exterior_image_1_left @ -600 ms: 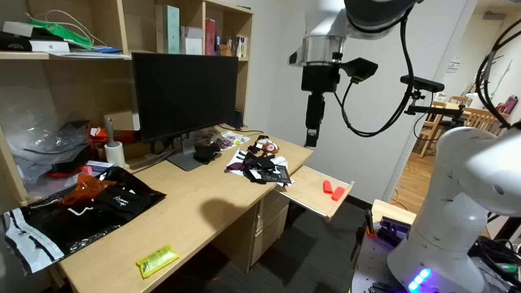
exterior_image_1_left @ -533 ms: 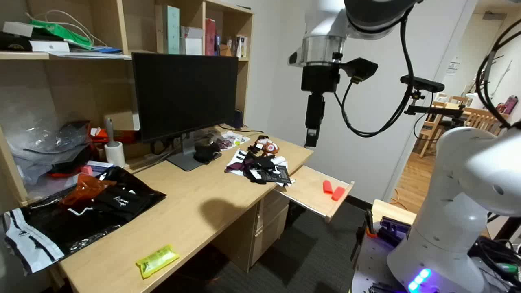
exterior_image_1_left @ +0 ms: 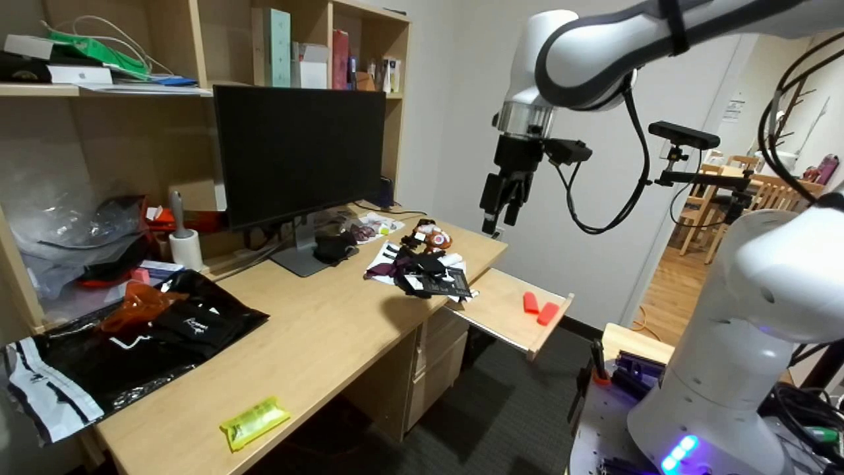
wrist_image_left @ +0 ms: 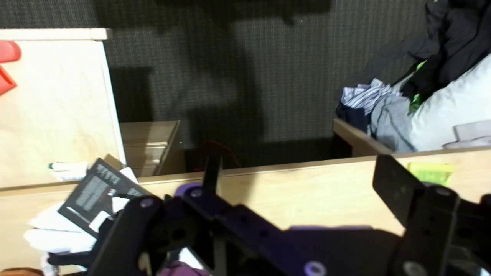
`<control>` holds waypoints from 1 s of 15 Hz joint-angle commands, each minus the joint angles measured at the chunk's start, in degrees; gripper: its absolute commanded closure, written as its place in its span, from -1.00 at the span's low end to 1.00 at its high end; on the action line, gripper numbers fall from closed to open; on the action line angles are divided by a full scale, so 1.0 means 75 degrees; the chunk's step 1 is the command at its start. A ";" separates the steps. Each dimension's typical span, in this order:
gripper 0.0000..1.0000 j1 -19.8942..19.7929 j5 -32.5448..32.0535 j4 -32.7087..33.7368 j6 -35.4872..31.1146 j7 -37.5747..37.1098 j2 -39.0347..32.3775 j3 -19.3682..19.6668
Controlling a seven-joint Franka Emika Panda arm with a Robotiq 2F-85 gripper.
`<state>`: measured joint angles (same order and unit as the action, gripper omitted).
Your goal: Move the orange objects from the pullout table to the desk
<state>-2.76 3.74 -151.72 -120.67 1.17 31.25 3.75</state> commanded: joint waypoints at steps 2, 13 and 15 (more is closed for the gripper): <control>-1.00 -0.1283 -0.0572 -0.0403 -0.1980 -0.0149 -0.1261 0.0869; -1.00 -0.3215 -0.0287 -0.0105 -0.3807 0.0001 -0.3749 0.3209; -1.00 -0.3287 -0.0108 0.0125 -0.3776 -0.0028 -0.4076 0.3318</control>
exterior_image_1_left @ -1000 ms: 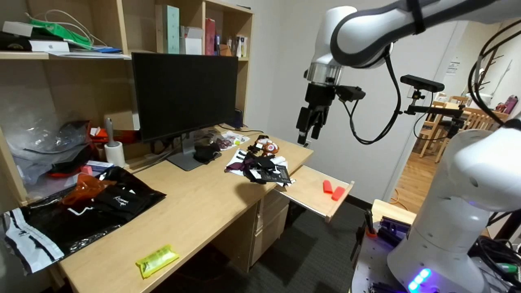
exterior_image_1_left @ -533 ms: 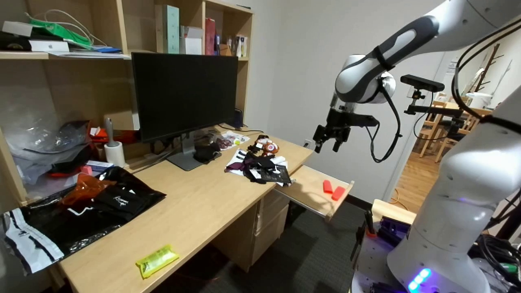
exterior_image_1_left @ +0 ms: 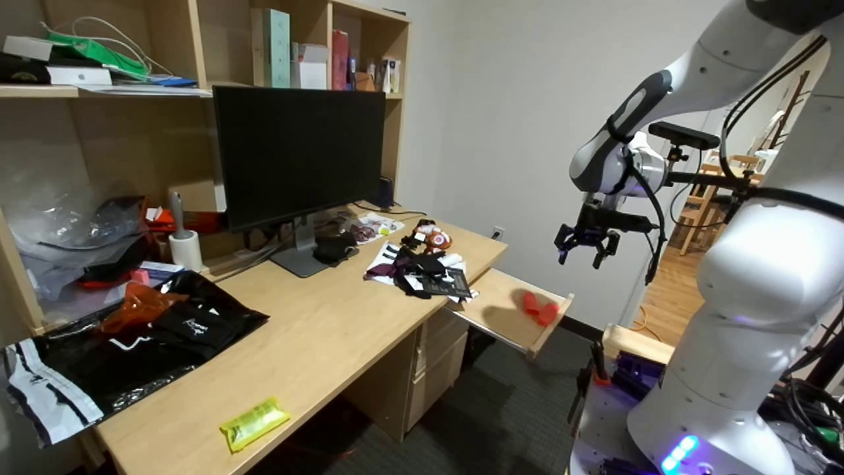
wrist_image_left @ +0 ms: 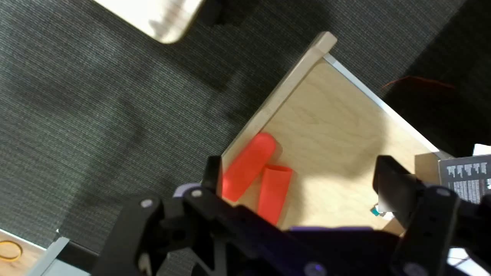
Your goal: Move the orange objects from the pullout table to the desk
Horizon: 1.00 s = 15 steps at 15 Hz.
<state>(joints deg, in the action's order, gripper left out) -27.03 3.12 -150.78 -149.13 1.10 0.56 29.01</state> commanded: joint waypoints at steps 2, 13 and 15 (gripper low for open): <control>-1.00 -0.0012 0.0020 0.0076 0.0026 -0.0109 -0.0080 -0.0081; -1.00 0.0024 0.1936 0.2046 -0.0551 -0.3487 -0.3835 -0.0447; -1.00 -0.0098 0.2385 0.2630 -0.0507 -0.3902 -0.4518 -0.0469</control>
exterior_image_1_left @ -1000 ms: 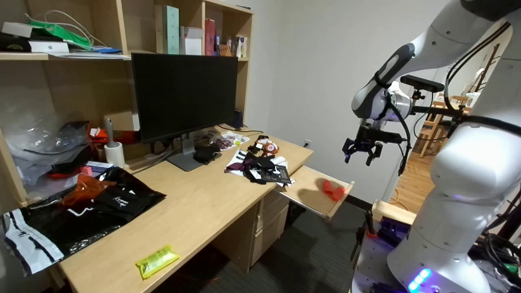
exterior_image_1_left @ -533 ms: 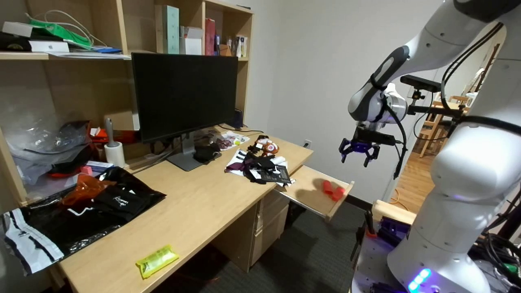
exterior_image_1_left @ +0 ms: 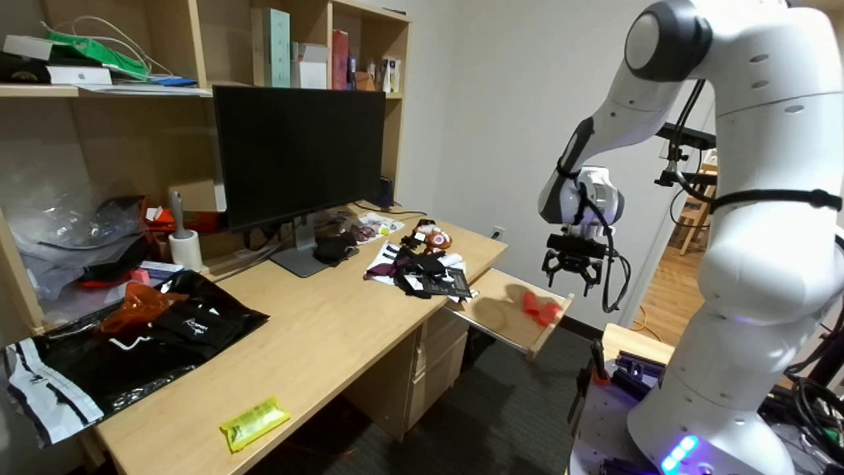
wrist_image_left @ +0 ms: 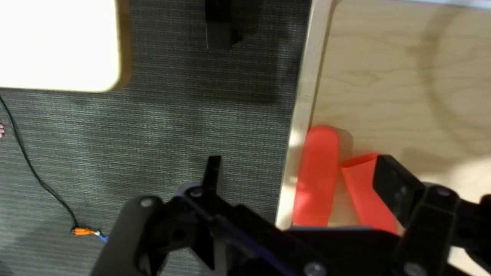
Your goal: Move the orange objects from the pullout table to the desk
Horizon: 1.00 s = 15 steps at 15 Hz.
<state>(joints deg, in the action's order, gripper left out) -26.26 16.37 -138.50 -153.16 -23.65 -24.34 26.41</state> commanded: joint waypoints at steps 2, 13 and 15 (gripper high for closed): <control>-1.00 -0.0369 0.0988 0.1517 -0.0282 -0.0742 -0.1821 -0.0233; -1.00 -0.2012 0.0859 0.2438 -0.2679 0.1105 -0.2832 -0.1918; -1.00 -0.2539 0.0713 0.2466 -0.2599 0.1820 -0.2775 -0.2483</control>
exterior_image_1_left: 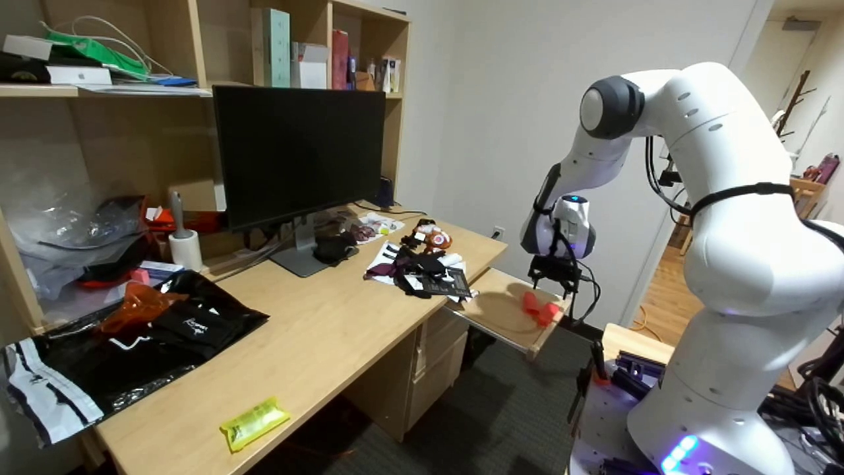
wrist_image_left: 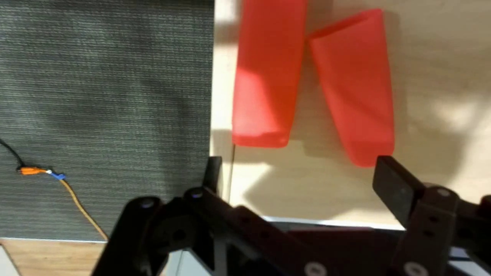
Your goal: Move the orange objects from the pullout table to the desk
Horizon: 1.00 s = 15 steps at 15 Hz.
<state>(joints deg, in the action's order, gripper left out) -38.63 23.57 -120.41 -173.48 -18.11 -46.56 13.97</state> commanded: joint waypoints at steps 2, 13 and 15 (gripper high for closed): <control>-1.00 -0.1294 -0.0414 0.0122 0.0220 0.1593 0.0172 -0.1195; -1.00 -0.2192 -0.0932 0.0319 -0.0101 0.2555 -0.0116 -0.1878; -1.00 -0.2166 -0.0926 0.0418 -0.0232 0.2475 -0.0277 -0.1879</control>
<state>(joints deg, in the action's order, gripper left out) -53.37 17.33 -118.59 -173.19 -0.62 -46.73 1.28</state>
